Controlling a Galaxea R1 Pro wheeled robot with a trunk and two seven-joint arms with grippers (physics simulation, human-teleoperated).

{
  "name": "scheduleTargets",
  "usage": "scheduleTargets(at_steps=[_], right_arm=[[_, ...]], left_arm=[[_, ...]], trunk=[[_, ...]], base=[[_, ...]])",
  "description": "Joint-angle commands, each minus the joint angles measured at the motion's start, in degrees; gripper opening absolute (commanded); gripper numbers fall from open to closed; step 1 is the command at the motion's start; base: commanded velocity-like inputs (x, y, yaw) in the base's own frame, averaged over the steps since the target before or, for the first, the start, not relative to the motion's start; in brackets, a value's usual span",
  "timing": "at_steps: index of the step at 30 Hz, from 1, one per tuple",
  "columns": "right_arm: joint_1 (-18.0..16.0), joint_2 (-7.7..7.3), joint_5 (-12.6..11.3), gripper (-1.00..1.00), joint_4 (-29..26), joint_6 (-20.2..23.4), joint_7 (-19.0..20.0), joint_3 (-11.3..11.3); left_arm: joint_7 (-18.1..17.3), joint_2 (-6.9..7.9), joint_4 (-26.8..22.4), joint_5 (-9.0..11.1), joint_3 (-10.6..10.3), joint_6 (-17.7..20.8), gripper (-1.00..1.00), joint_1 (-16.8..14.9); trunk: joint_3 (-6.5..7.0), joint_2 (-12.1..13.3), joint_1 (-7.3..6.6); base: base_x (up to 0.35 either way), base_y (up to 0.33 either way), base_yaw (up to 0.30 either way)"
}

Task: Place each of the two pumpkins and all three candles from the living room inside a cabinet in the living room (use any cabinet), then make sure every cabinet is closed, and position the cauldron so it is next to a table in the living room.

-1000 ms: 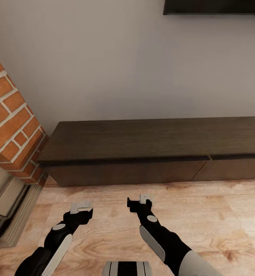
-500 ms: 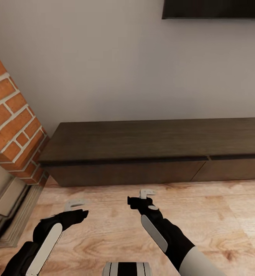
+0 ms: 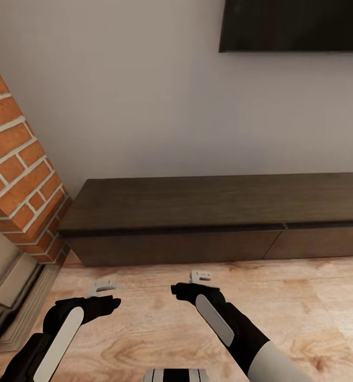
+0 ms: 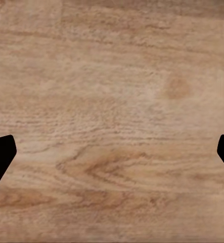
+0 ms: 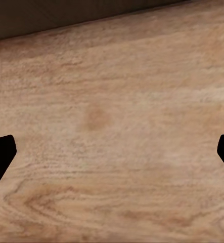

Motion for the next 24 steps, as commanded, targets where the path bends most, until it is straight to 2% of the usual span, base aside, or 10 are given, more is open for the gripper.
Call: scheduleTargets(at_steps=[1,6,9,12,13,14,16,24], right_arm=[[0.0,-0.02,-0.6,1.00,0.1,0.1,-0.5,0.1],[0.0,-0.03,-0.7,1.00,-0.1,0.6,-0.6,0.1],[0.0,-0.02,-0.7,1.00,-0.2,3.2,-0.7,0.0],[0.0,-0.07,-0.7,1.00,-0.3,4.7,-0.7,0.0],[0.0,0.03,-0.8,1.00,-0.3,6.6,-0.7,0.0],[0.0,0.05,-0.8,1.00,-0.3,7.1,-0.7,0.0],[0.0,0.26,-0.8,1.00,-0.3,7.7,-0.7,0.0],[0.0,0.47,-0.7,1.00,0.4,8.0,-0.7,0.1]], left_arm=[[0.6,0.03,0.0,0.6,-0.1,0.1,1.00,0.0],[0.7,0.04,0.2,0.6,0.0,0.3,1.00,0.0],[1.3,0.05,0.2,0.5,0.0,0.3,1.00,0.0],[4.4,0.03,0.3,0.6,0.0,0.3,1.00,0.0],[8.8,-1.08,0.6,0.8,0.5,0.3,1.00,-0.1],[9.2,-1.72,1.0,0.8,0.6,0.3,1.00,-0.1],[9.7,-2.81,3.4,0.8,0.8,0.3,1.00,-0.8],[9.5,-3.93,15.7,0.9,0.9,0.0,1.00,-5.0]], trunk=[[0.18,0.0,-0.03],[1.29,0.1,-0.16],[1.95,0.1,-0.24],[2.62,0.1,-0.32],[2.84,0.2,-0.34],[3.06,0.2,-0.37],[3.50,0.2,-0.42],[5.28,0.3,-0.63]], base=[[0.000,0.000,0.000],[0.000,0.000,0.000],[0.000,0.000,0.000],[0.000,0.000,0.000],[0.000,0.000,0.000],[0.000,0.000,0.000],[0.000,0.000,0.000],[0.000,0.000,0.000]])
